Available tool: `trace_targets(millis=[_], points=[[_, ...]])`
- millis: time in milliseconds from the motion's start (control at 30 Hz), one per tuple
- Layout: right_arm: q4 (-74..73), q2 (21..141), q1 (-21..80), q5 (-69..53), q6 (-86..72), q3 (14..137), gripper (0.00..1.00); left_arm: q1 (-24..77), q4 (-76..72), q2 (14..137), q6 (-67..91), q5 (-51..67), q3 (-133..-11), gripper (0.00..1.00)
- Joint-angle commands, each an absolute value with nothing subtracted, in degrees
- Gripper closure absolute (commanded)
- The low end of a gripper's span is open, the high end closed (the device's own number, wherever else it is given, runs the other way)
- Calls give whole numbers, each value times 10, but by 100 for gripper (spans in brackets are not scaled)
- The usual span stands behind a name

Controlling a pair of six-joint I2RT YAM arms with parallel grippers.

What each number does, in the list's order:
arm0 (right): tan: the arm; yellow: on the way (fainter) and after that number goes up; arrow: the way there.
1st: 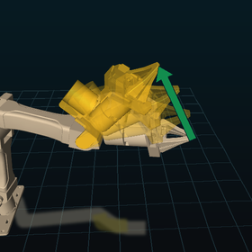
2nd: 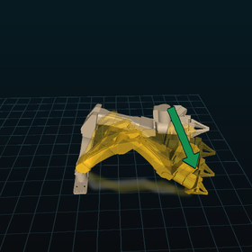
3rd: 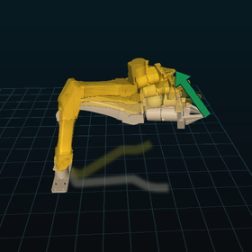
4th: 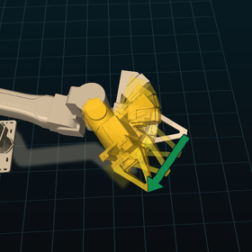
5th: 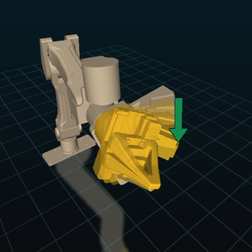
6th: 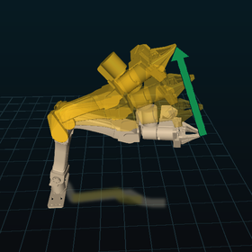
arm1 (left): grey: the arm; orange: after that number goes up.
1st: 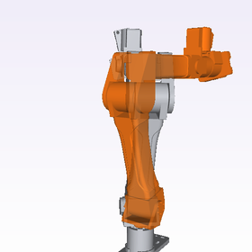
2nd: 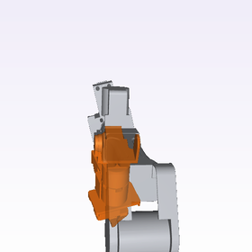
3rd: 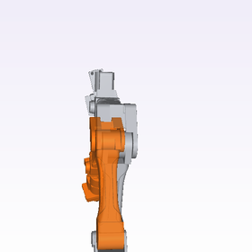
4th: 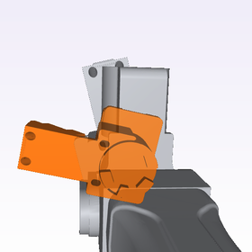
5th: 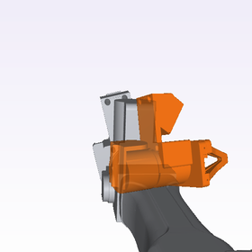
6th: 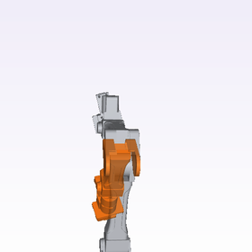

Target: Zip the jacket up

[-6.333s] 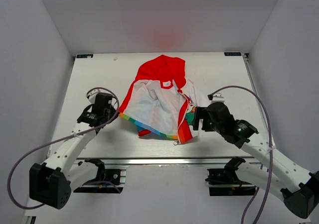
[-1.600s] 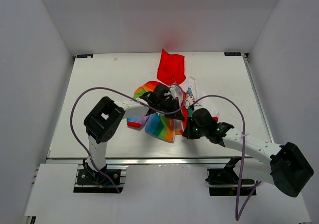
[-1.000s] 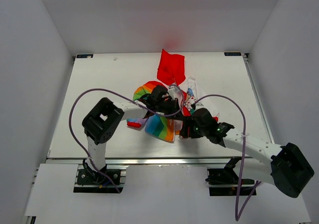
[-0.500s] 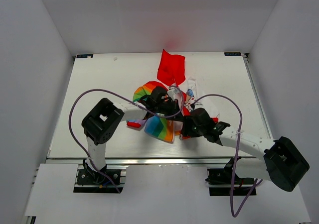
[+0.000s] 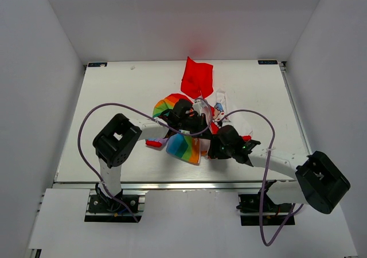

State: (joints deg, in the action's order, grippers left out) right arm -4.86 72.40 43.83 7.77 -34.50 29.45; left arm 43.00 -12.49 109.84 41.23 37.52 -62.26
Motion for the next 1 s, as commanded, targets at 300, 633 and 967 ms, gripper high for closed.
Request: trace_targets(millis=[300, 633, 967], points=[[-10, 720, 436, 95, -377, 281, 99, 438, -122, 1059, 415, 360, -612, 100], [-73, 630, 434, 76, -349, 276, 100, 439, 32, 1021, 343, 305, -643, 30], [-149, 573, 427, 23, -325, 287, 100, 444, 228, 860, 345, 118, -542, 2]])
